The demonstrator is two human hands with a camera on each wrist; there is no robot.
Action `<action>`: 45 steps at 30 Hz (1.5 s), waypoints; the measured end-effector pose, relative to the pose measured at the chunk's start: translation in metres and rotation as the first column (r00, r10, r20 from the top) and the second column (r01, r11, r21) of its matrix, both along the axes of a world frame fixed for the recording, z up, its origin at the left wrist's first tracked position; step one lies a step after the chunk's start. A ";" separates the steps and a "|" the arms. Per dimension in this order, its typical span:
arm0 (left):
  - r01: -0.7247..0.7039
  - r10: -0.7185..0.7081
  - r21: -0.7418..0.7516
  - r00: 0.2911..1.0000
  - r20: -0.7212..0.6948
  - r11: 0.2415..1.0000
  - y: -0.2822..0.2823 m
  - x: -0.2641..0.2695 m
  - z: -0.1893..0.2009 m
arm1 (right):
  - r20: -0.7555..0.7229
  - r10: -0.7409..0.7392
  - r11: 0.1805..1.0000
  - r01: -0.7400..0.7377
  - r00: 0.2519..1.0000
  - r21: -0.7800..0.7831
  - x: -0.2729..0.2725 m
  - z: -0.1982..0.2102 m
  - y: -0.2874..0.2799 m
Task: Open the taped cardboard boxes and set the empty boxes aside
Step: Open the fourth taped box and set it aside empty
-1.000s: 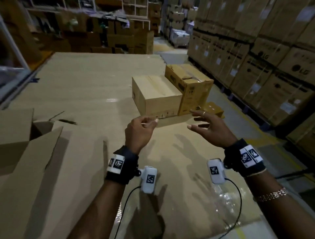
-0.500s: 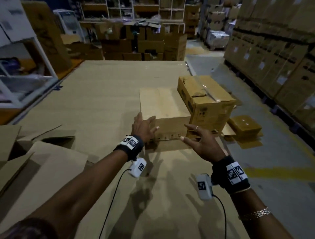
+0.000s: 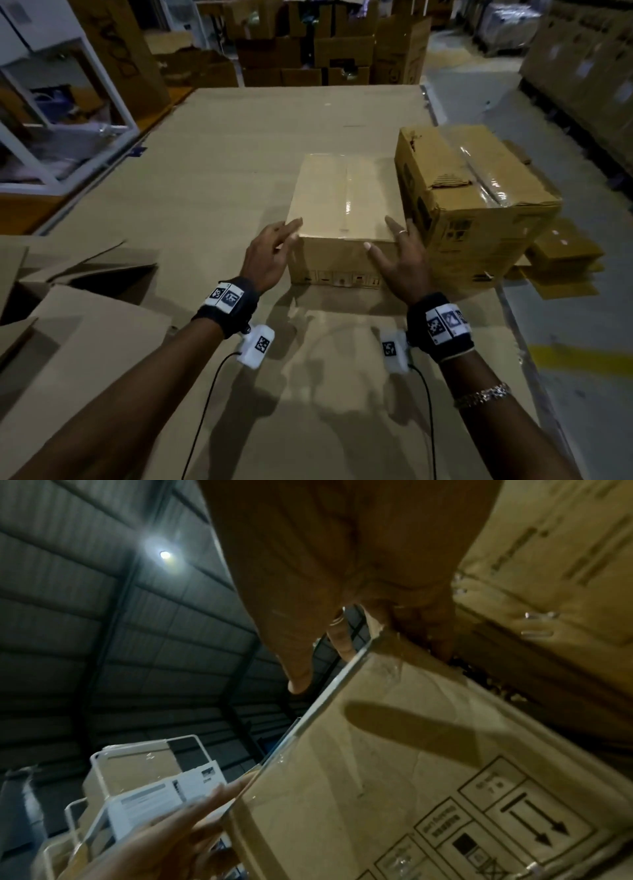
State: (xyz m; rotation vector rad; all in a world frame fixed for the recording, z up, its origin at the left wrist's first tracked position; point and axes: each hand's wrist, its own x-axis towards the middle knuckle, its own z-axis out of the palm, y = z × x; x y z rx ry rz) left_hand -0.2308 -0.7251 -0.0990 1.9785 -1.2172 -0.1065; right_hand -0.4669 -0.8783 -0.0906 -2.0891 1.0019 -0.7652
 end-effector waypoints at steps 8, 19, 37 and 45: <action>0.025 -0.008 0.108 0.989 -0.151 0.994 -0.013 -0.008 0.015 | 0.081 -0.047 0.987 0.034 0.996 0.156 0.010 0.010 -0.009; 0.043 -0.026 0.207 0.996 -0.084 0.977 0.114 -0.073 0.045 | 0.038 -0.004 0.994 0.000 0.999 0.111 -0.064 0.029 0.093; 0.142 -0.135 0.134 0.989 -0.059 0.981 0.337 -0.198 0.056 | 0.039 -0.139 0.976 0.131 0.989 0.173 -0.195 0.043 0.316; 0.161 -0.150 0.199 0.986 -0.068 0.967 0.378 -0.231 0.043 | -0.057 -0.185 0.960 0.193 0.981 0.205 -0.239 0.030 0.381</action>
